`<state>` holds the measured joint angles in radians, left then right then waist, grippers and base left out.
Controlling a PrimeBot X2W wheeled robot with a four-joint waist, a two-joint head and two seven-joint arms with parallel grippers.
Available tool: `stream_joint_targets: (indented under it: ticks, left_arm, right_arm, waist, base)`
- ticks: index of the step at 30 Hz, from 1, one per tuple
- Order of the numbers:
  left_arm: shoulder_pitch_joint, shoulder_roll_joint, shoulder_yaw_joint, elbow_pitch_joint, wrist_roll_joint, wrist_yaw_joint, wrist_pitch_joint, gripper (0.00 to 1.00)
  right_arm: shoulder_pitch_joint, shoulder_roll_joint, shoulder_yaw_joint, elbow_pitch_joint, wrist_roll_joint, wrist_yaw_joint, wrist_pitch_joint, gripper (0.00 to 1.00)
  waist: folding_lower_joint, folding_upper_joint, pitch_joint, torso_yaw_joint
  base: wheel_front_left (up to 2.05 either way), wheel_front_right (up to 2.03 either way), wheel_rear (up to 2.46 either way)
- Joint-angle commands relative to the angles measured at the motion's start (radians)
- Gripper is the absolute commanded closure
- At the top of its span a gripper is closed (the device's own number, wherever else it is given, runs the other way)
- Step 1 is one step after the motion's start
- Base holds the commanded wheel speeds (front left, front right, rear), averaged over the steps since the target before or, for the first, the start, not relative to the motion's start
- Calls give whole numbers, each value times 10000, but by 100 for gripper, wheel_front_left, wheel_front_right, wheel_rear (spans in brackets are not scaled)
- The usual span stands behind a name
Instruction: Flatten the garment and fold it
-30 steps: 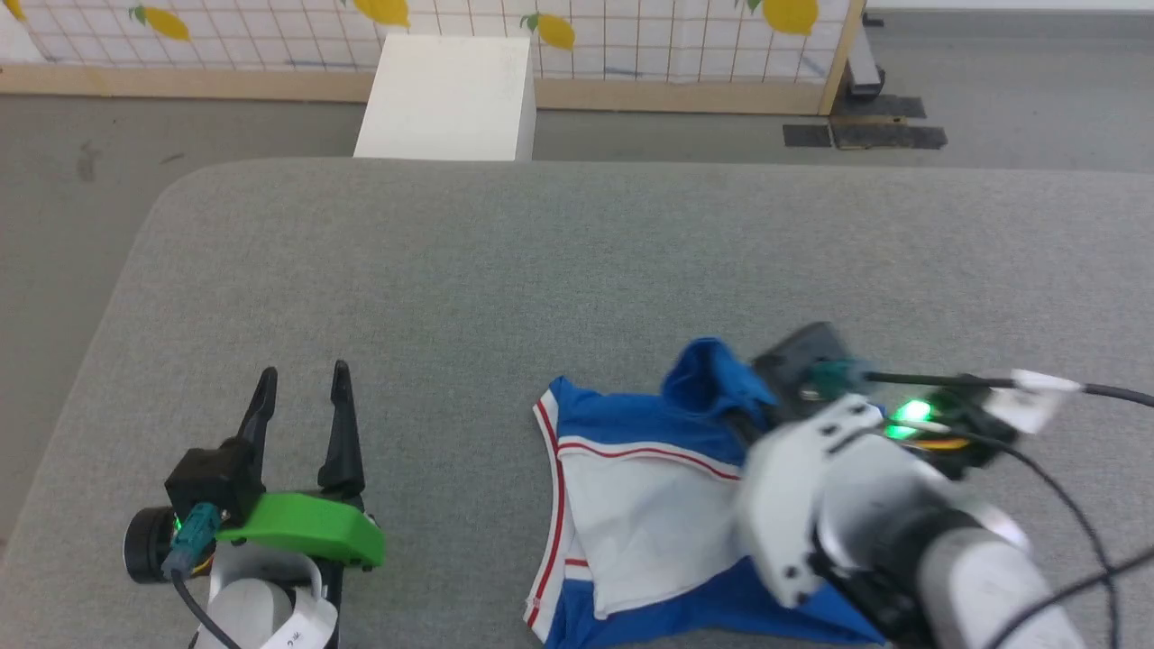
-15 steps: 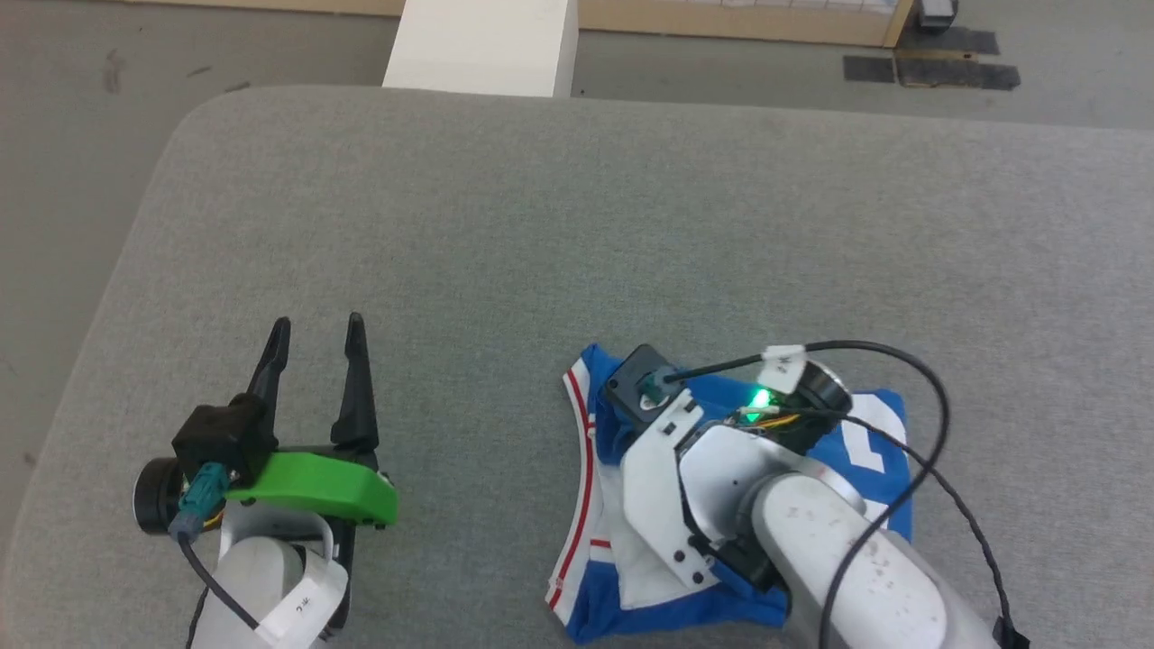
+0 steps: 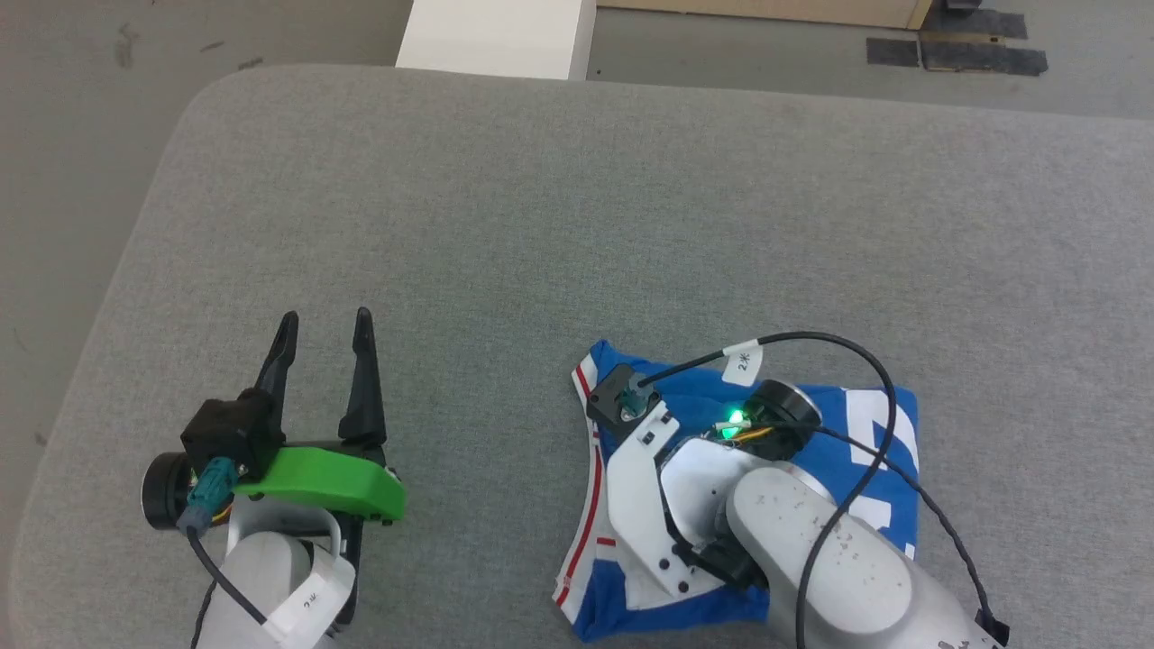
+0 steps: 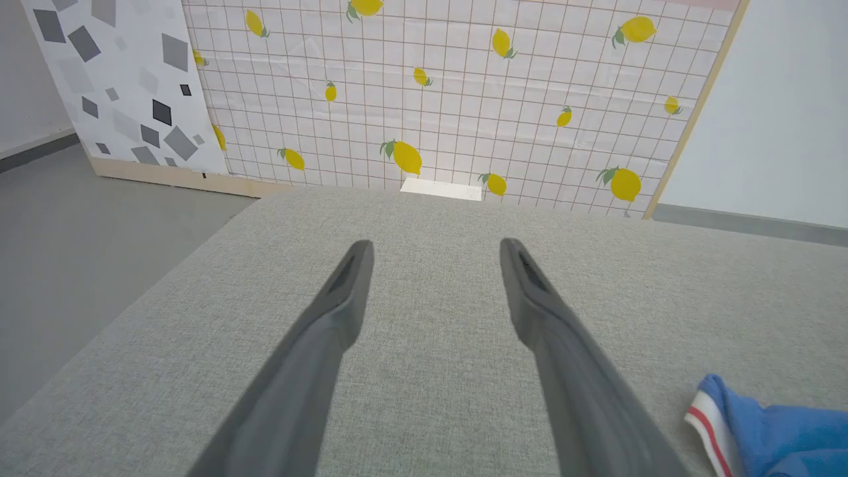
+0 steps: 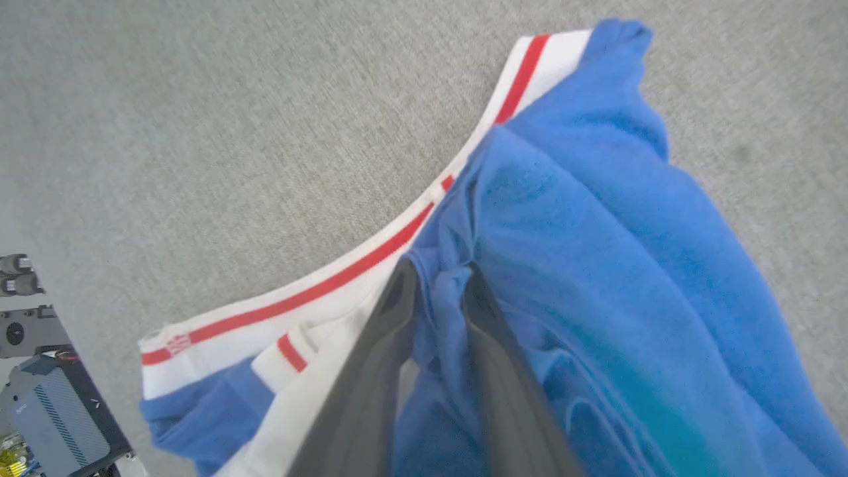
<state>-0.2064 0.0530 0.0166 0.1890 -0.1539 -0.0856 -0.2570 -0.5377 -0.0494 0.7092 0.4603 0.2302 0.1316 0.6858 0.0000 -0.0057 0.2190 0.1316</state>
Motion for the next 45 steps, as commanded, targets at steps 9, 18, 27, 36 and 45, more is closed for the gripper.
stream_joint_targets:
  ticks: [9,18,27,36,45]
  left_arm:
    - [325,-28,206,130,106,16,-47,0]
    - [852,-28,386,159,115,-19,-47,0]
    - [1183,-28,262,93,54,-9,-47,0]
    - [1406,-28,62,106,-42,47,-47,0]
    - [1322,-28,-13,139,-89,58,-47,0]
  right_arm:
    - [790,-9,-1713,-1898,1283,-9,-2722,0]
    - [2542,-9,-5009,-4134,409,-9,-6555,0]
    - [3924,-45,-6906,-4325,-827,-9,-8085,0]
    - [4910,-788,-7463,-3901,-1310,-9,-8394,0]
    - [5100,-1073,-7283,-3626,-1348,-9,-8289,0]
  waist:
    - [0,57,-902,-478]
    - [0,57,-1742,-1152]
    - [0,57,-2173,-1559]
    - [0,57,-2347,-1723]
    - [0,57,-2115,-1716]
  base:
    - [0,0,0]
    - [0,0,0]
    - [0,0,0]
    - [0,0,0]
    - [0,0,0]
